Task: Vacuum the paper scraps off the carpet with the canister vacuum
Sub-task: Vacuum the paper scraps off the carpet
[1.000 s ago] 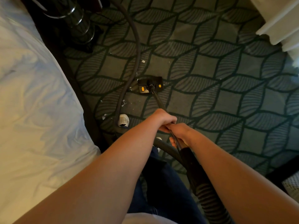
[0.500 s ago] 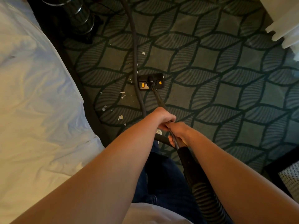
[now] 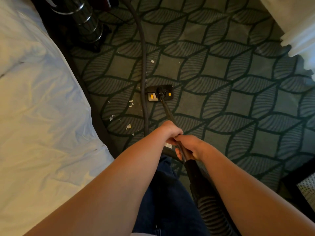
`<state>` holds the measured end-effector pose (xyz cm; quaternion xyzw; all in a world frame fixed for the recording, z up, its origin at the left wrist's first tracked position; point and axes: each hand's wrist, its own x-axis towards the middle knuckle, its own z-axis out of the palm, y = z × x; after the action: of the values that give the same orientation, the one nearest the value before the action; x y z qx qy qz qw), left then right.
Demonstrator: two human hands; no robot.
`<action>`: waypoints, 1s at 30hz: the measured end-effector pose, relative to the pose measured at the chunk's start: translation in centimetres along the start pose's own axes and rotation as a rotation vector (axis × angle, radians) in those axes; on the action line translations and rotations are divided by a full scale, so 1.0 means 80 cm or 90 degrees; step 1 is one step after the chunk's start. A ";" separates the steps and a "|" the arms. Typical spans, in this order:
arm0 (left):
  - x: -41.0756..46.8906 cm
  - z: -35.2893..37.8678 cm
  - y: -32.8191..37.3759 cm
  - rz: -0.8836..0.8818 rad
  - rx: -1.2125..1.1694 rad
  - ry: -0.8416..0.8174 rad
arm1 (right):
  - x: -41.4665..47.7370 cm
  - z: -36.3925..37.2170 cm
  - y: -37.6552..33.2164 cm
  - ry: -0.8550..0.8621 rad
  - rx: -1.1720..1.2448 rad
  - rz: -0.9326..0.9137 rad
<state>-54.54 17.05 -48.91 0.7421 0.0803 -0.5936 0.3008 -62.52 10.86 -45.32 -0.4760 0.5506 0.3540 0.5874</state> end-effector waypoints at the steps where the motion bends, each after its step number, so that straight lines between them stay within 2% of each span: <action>1: -0.002 -0.003 0.001 0.003 -0.004 0.002 | -0.001 0.003 -0.003 0.009 0.011 -0.005; 5: -0.008 -0.018 0.012 0.018 -0.009 0.022 | -0.001 0.015 -0.017 0.069 0.008 -0.033; 19: 0.005 -0.028 0.063 0.040 -0.070 -0.013 | -0.006 -0.022 -0.064 0.135 -0.111 -0.071; 27: 0.026 -0.014 0.112 0.047 -0.023 -0.040 | 0.004 -0.049 -0.090 0.163 -0.056 -0.054; 30: 0.029 -0.010 0.124 0.032 0.004 -0.043 | 0.005 -0.058 -0.097 0.143 -0.026 -0.037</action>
<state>-48.49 8.96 -47.48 0.7243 0.0495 -0.6111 0.3156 -56.65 4.11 -44.12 -0.5402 0.5913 0.2926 0.5224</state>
